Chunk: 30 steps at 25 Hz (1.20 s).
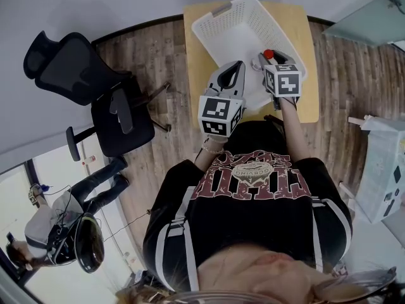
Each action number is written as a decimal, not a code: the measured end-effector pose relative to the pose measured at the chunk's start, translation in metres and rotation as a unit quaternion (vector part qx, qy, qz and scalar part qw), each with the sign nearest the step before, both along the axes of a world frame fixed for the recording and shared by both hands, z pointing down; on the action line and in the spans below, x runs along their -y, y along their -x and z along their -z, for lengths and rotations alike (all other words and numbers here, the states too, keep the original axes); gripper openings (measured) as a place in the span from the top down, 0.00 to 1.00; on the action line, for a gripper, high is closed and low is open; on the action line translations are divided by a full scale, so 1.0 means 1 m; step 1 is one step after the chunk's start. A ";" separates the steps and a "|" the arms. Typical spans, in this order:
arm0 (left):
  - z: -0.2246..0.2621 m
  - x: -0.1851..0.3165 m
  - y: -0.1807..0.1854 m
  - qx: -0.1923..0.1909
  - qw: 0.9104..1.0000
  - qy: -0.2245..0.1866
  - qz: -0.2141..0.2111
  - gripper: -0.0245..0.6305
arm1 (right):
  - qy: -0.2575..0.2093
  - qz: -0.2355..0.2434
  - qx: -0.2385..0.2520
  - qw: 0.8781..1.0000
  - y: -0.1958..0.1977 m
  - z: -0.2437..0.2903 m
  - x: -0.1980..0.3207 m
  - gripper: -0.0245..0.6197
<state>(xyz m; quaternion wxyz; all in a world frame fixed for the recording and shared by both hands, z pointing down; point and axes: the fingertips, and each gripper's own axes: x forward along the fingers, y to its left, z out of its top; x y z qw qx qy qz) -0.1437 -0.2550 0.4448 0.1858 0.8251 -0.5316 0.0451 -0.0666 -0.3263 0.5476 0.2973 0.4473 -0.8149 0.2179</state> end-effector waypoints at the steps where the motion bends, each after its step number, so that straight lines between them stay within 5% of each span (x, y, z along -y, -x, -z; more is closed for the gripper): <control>1: 0.000 0.000 0.000 0.000 1.000 0.000 0.001 0.89 | -0.001 -0.001 0.000 1.000 0.000 0.000 0.000 0.70; 30: 0.005 -0.008 -0.001 -0.001 1.000 -0.007 -0.008 0.89 | -0.053 0.045 0.006 0.998 0.014 0.036 -0.010 0.71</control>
